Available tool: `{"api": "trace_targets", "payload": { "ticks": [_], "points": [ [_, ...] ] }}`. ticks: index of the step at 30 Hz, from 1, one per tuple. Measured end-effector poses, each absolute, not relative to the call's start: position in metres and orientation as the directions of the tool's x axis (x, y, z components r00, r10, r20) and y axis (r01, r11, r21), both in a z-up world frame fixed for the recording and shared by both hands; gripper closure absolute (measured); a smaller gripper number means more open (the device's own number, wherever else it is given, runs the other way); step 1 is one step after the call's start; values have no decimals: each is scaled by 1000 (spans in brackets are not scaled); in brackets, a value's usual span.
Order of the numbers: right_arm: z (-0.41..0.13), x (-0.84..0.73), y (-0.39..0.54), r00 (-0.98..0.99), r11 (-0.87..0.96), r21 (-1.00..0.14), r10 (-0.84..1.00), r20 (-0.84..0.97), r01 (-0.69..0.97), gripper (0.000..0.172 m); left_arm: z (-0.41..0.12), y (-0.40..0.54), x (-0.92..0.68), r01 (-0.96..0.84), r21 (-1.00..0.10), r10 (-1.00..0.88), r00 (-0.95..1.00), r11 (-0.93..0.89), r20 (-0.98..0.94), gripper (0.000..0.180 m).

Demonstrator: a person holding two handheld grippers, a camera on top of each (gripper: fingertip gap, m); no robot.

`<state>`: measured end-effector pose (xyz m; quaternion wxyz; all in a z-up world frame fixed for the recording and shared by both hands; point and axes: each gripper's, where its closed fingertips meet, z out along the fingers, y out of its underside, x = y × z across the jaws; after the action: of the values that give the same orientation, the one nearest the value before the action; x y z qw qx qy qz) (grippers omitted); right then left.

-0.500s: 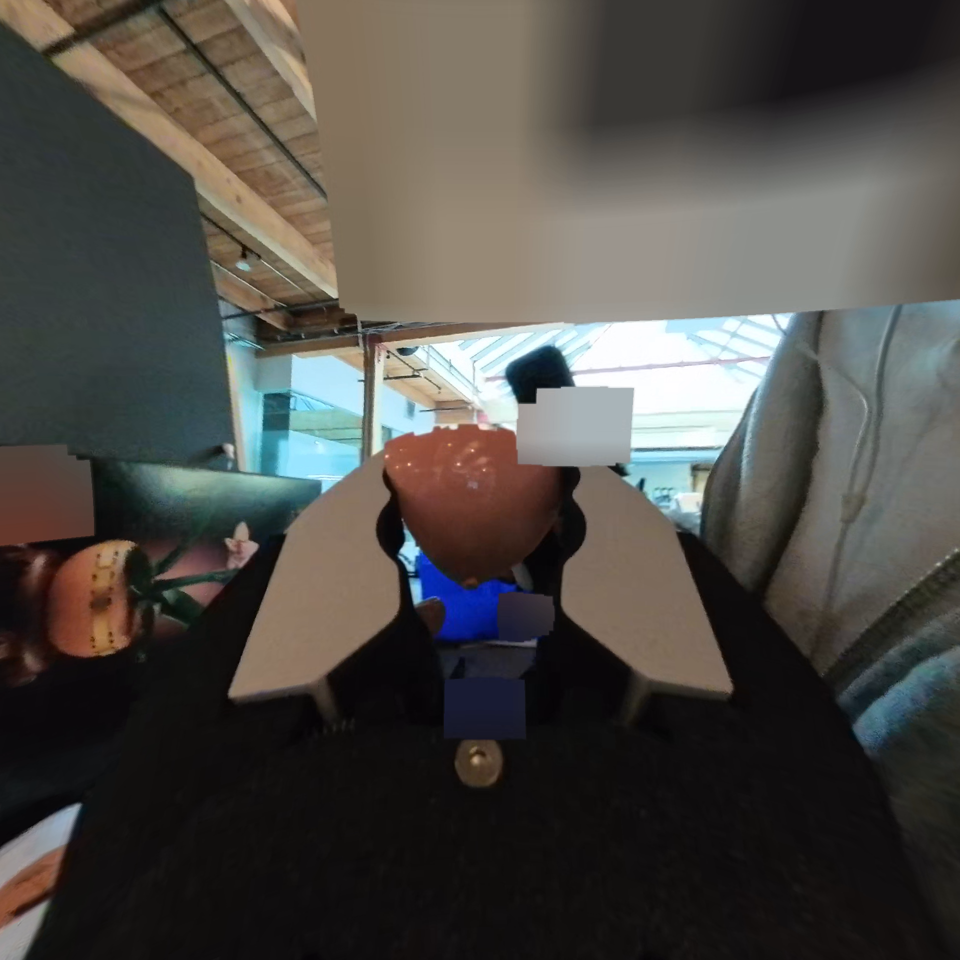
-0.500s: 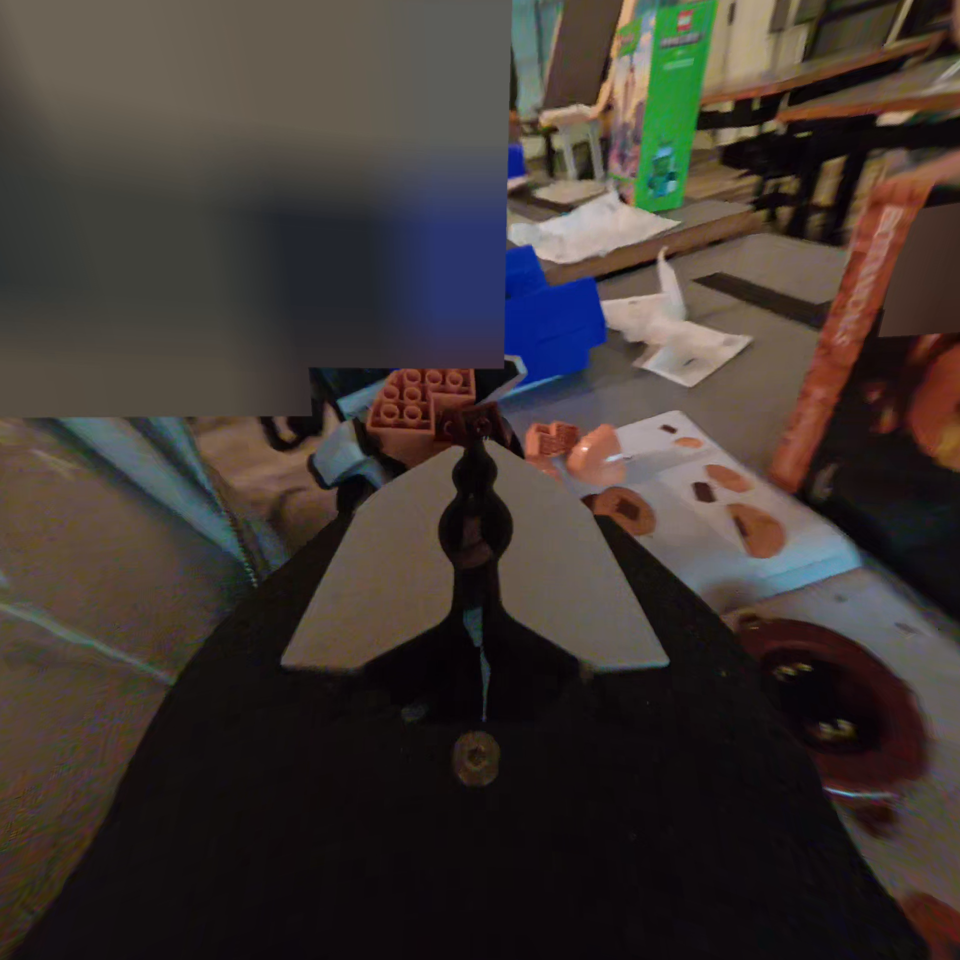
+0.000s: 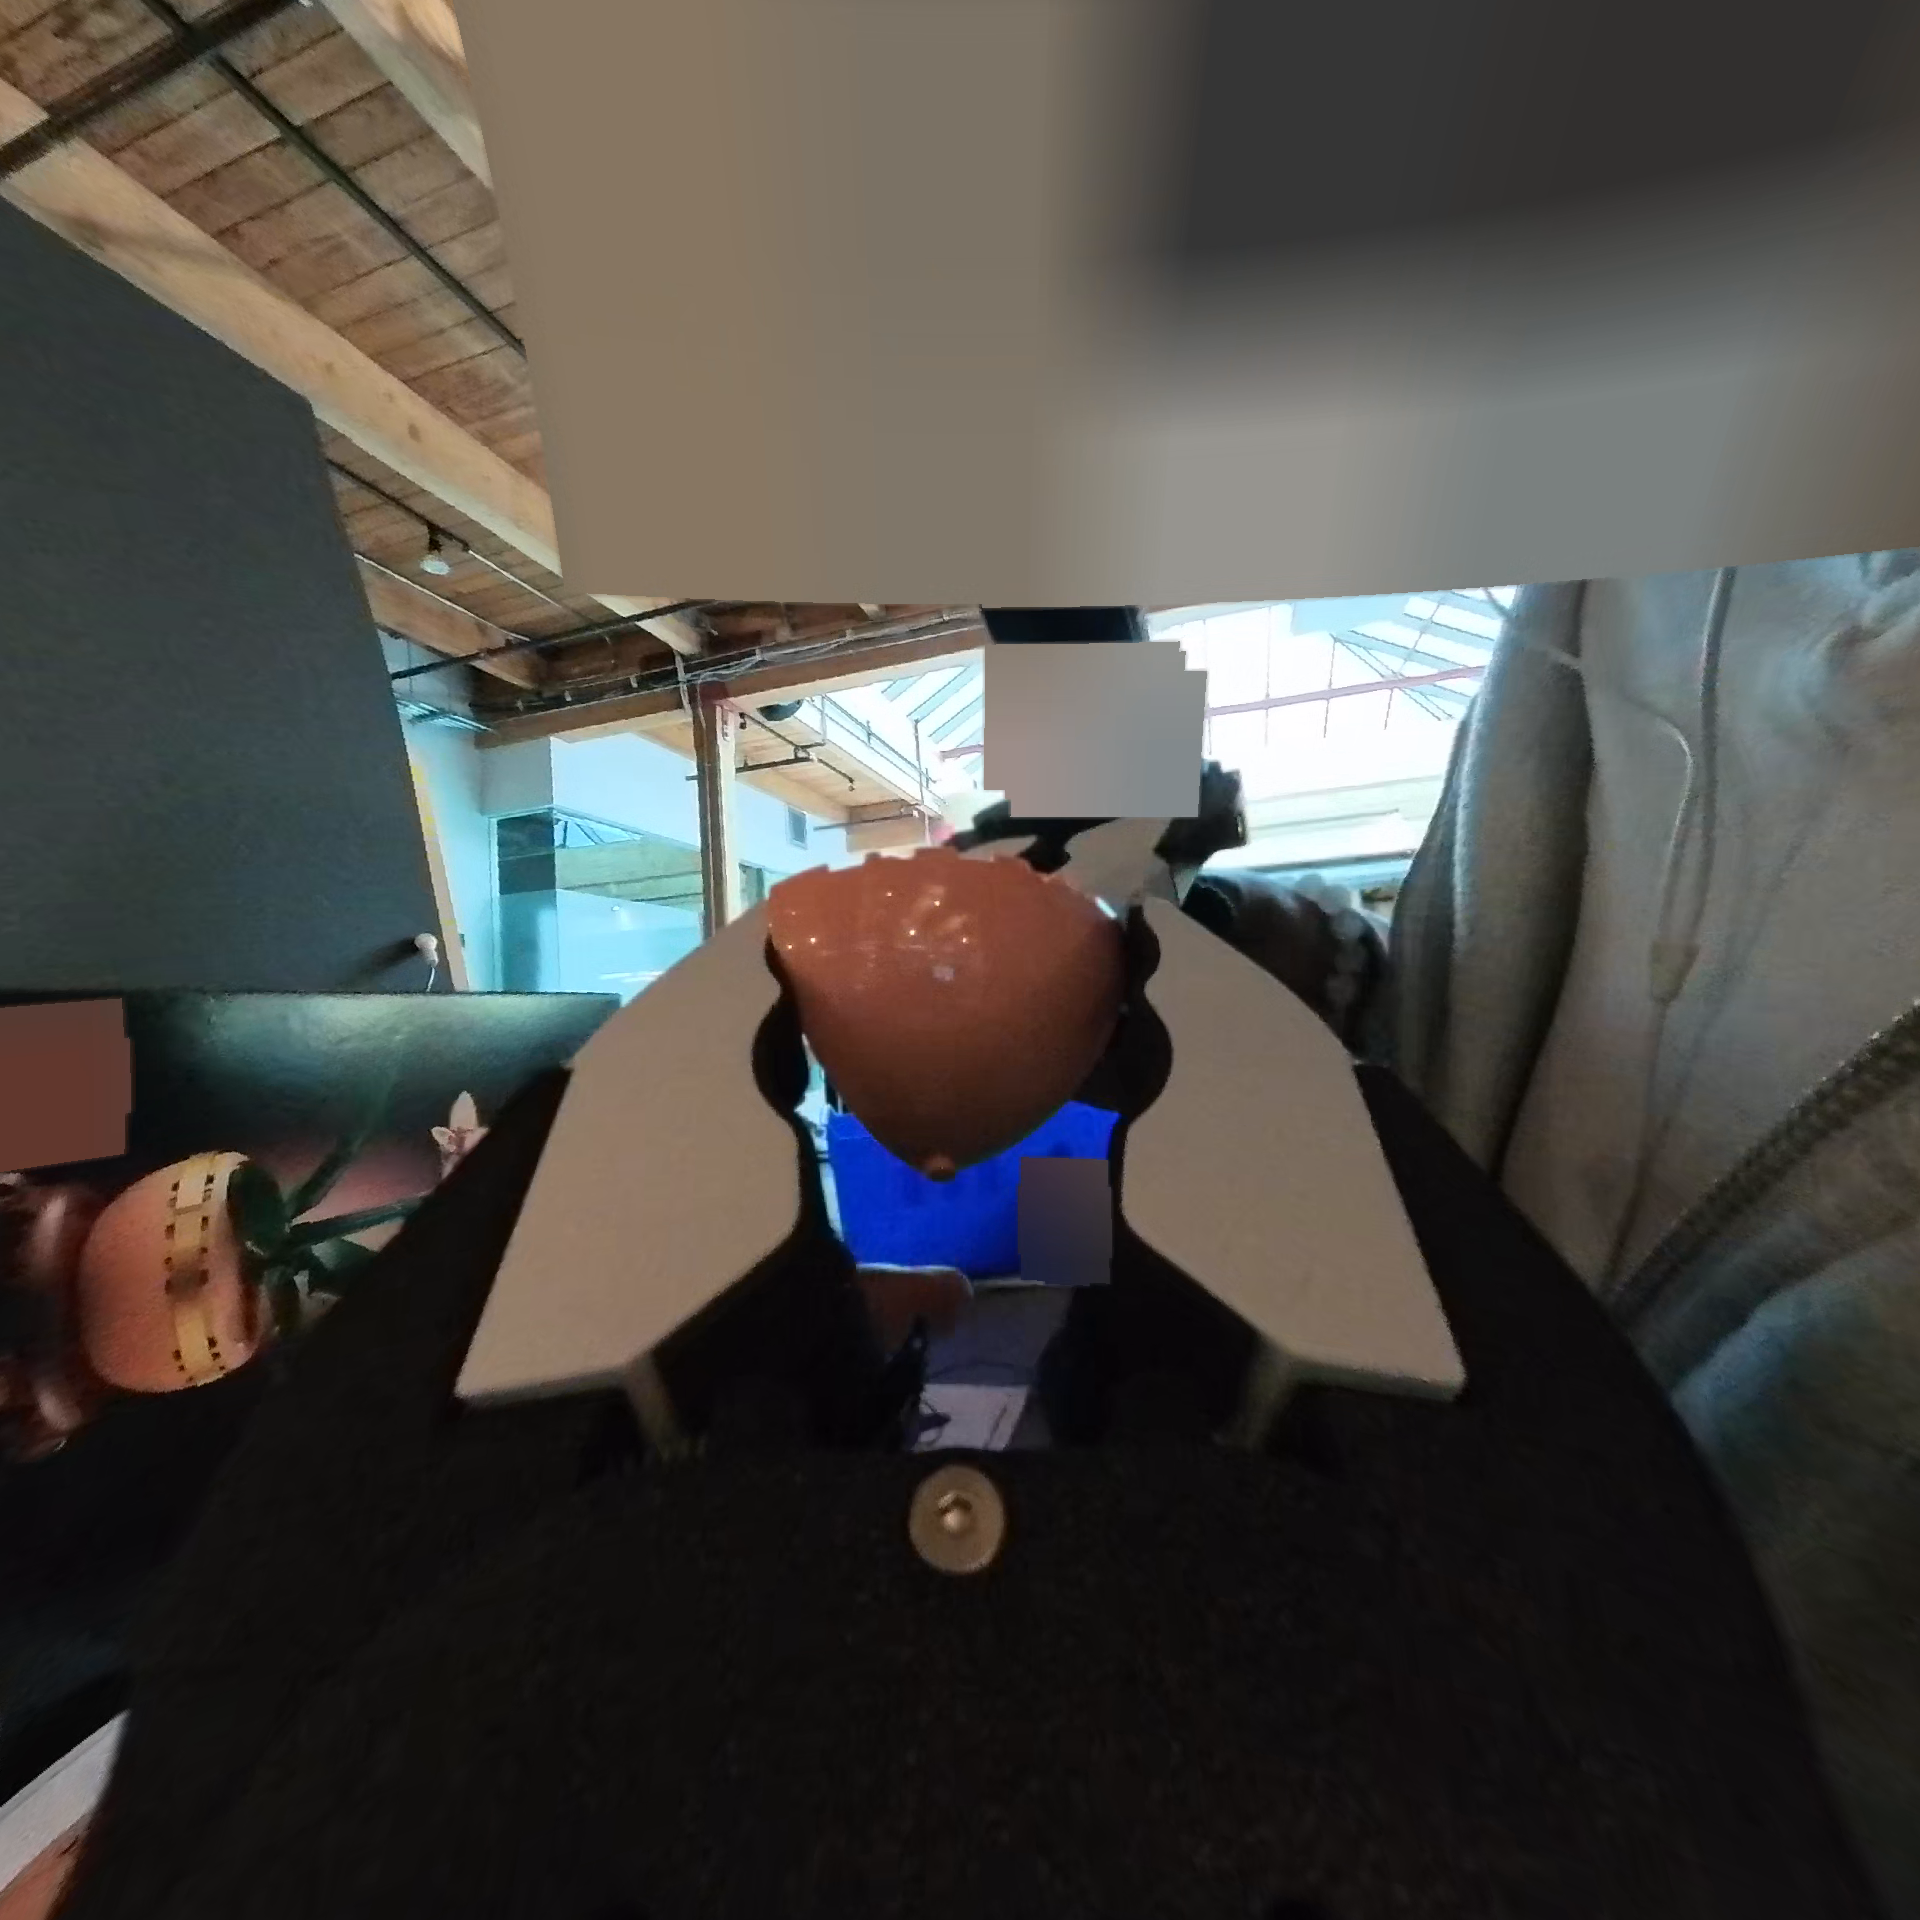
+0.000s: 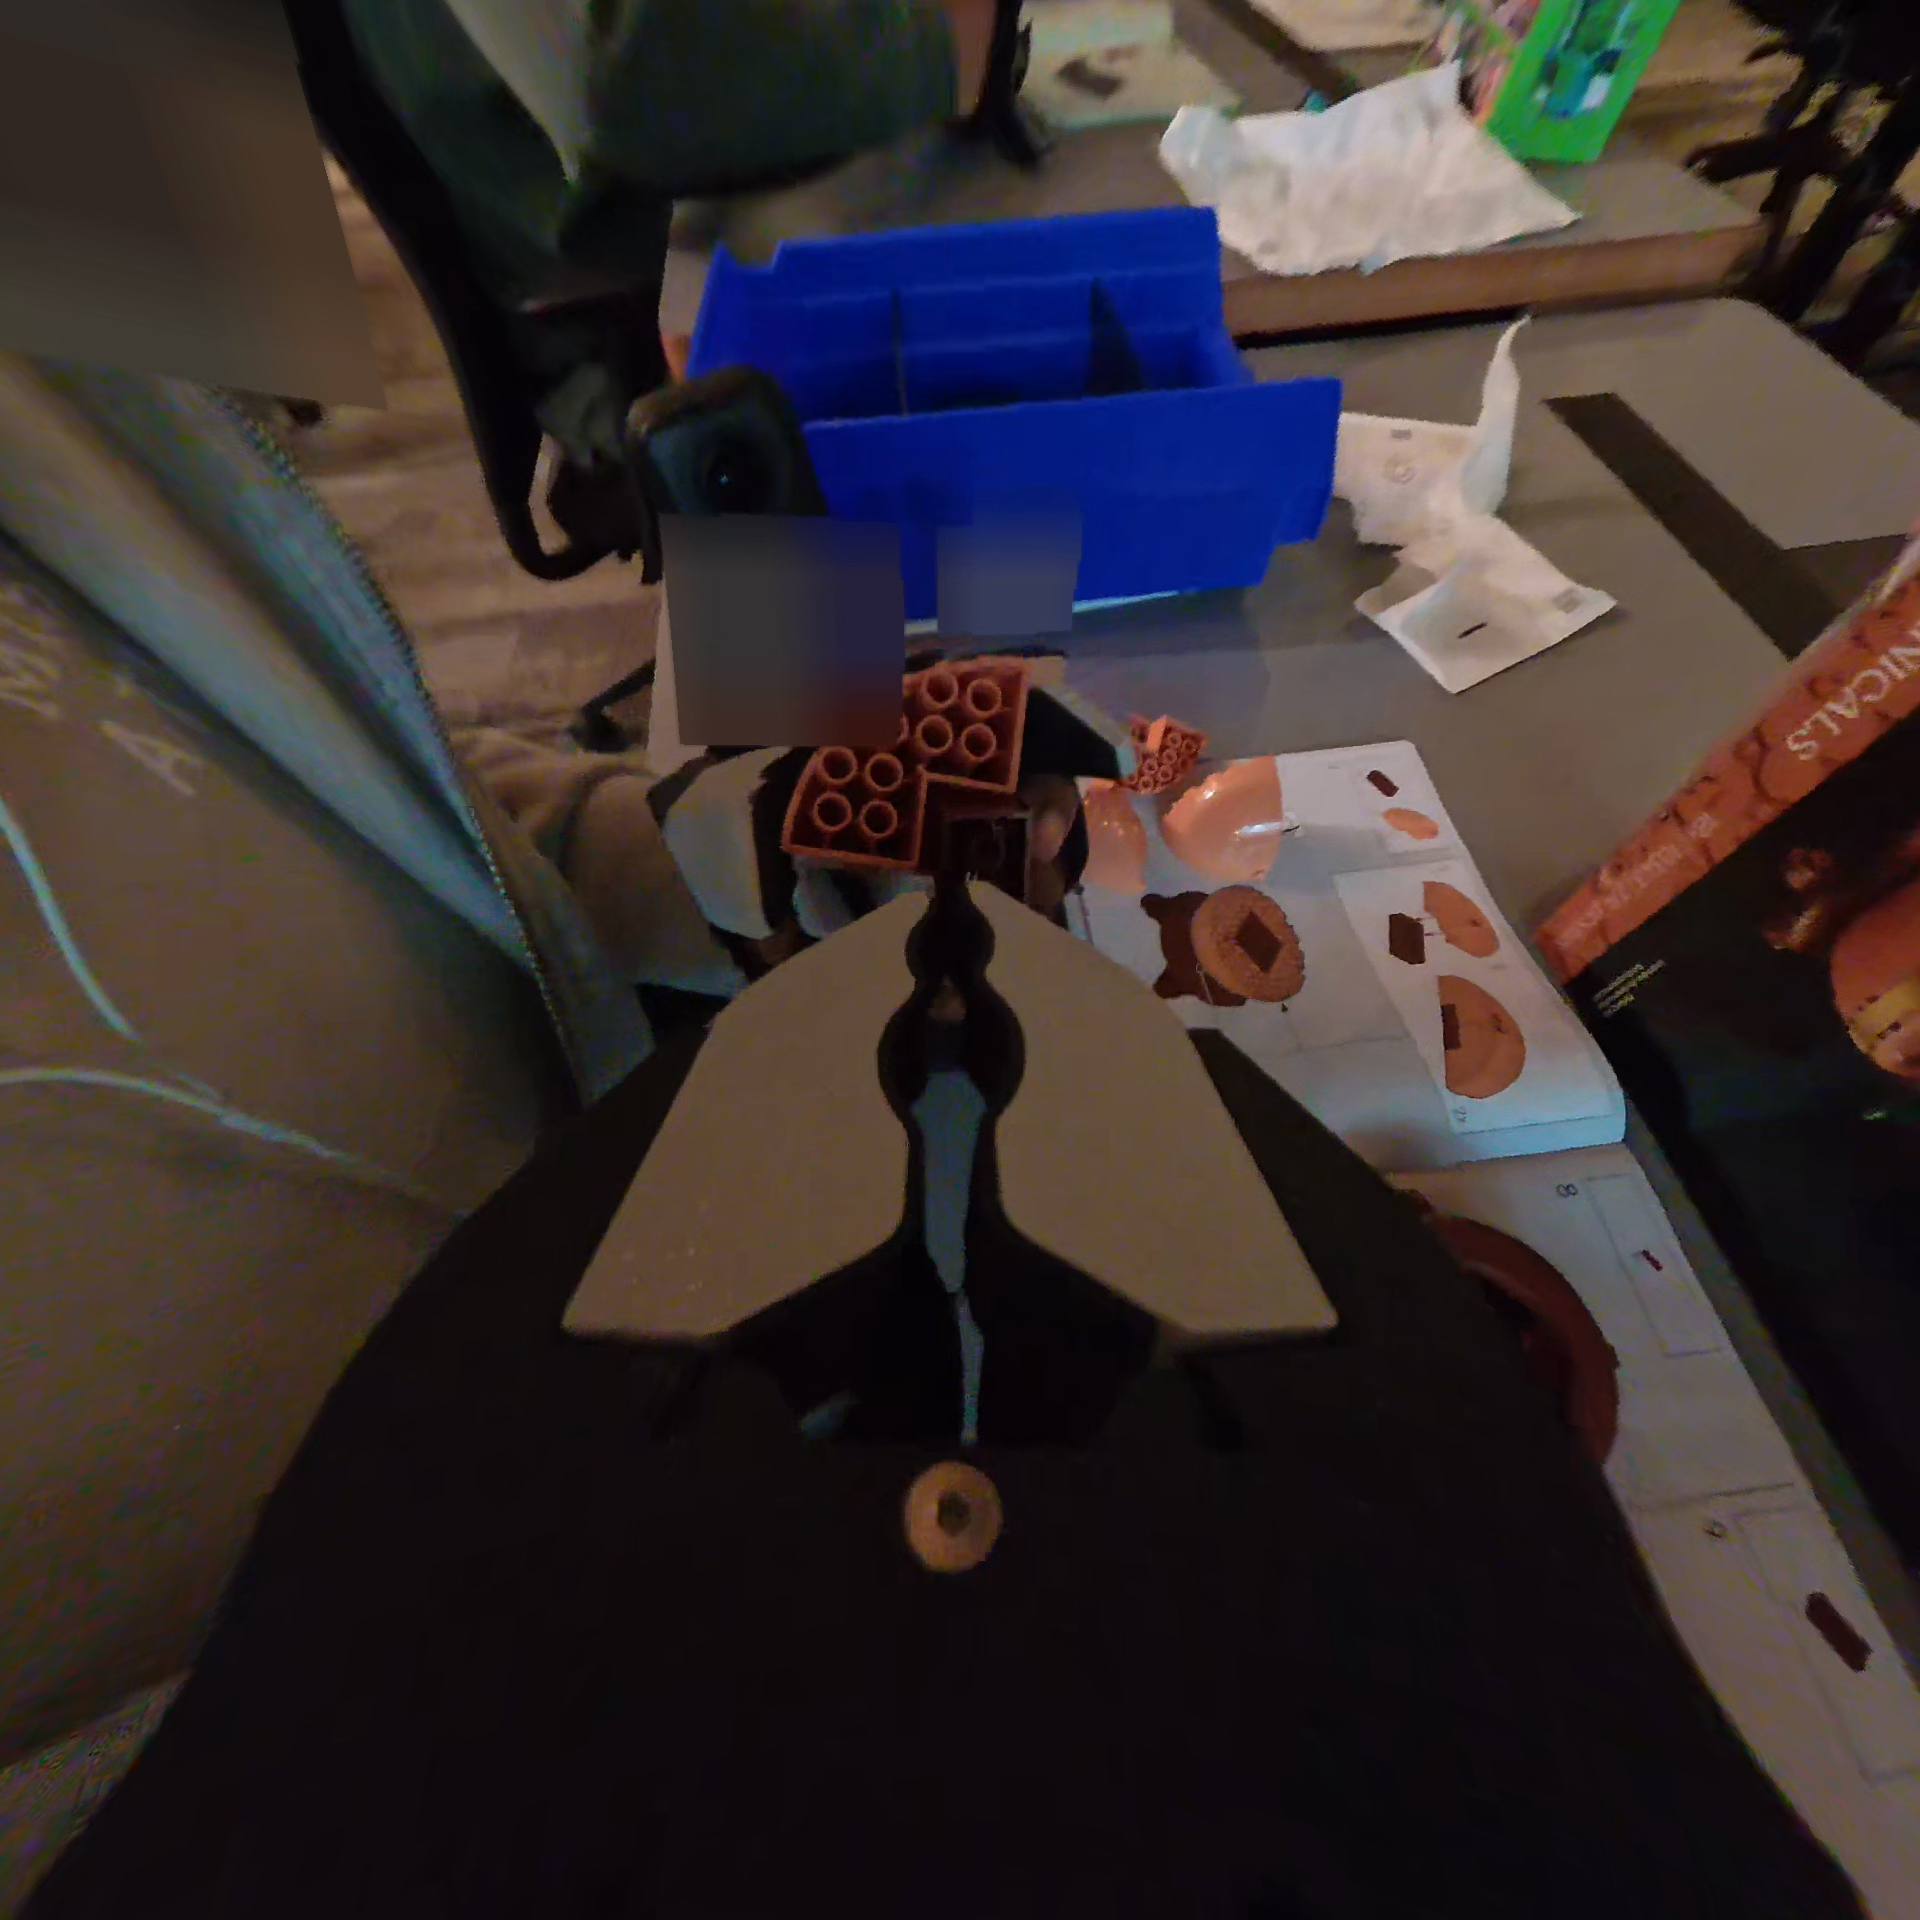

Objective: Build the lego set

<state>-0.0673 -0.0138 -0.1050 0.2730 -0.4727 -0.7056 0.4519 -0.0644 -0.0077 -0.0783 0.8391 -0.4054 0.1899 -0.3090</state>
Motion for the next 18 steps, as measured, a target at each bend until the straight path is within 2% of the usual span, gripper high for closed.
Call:
{"api": "trace_targets", "payload": {
  "ticks": [8,12,15,18],
  "points": [
    [-108,-59,-16,-523,122,-857,832,-186,500,172,-84,-7,-55,326,-835,-697,711,444,-93,122],
    [-106,-58,-17,-576,115,-875,792,-205,470,172,-85,-6,-54,347,-839,-714,696,419,-69,122],
    [-100,-57,-23,-625,4,-891,714,-316,455,172,-87,-6,-50,364,-849,-745,665,384,-52,122],
    [-98,-59,-25,-641,-164,-854,595,-484,493,172,-86,-9,-45,393,-839,-766,641,378,-45,122]
  ]
}}
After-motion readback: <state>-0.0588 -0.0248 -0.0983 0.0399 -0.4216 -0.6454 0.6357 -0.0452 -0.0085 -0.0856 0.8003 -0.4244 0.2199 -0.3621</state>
